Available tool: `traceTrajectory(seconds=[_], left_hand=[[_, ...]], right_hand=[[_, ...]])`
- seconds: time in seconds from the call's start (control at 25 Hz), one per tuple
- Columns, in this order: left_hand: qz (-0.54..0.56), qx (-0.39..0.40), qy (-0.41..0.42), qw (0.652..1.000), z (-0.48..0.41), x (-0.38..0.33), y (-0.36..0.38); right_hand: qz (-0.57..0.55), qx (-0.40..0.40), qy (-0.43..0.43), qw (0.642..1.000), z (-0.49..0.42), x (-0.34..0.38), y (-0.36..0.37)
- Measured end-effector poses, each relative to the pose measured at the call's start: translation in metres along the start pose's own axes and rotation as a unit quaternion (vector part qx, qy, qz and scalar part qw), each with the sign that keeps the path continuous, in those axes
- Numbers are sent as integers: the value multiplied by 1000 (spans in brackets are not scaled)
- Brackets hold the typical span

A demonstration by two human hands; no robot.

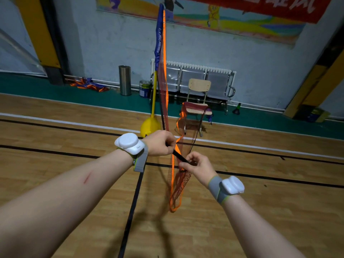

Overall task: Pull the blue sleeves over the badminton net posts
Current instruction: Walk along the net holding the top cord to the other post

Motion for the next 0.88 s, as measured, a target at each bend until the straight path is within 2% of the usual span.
traceTrajectory(seconds=[0.4, 0.6, 0.88], left_hand=[[38, -20, -20, 999, 50, 53, -37], [42, -18, -41, 998, 65, 75, -38], [42, -17, -29, 999, 74, 75, -28]], right_hand=[[39, 7, 36, 999, 13, -1, 56], [-11, -28, 33, 999, 36, 20, 63], [-8, -86, -3, 996, 74, 61, 62]])
Point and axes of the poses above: each hand's wrist, its own z-axis away from the middle knuckle, its own y-axis out of the palm, x = y × z, the point moved 4 cm from there along -z, towards the middle knuckle, and after that the axes turned 3 degrees about y, right-handed, at the moved point
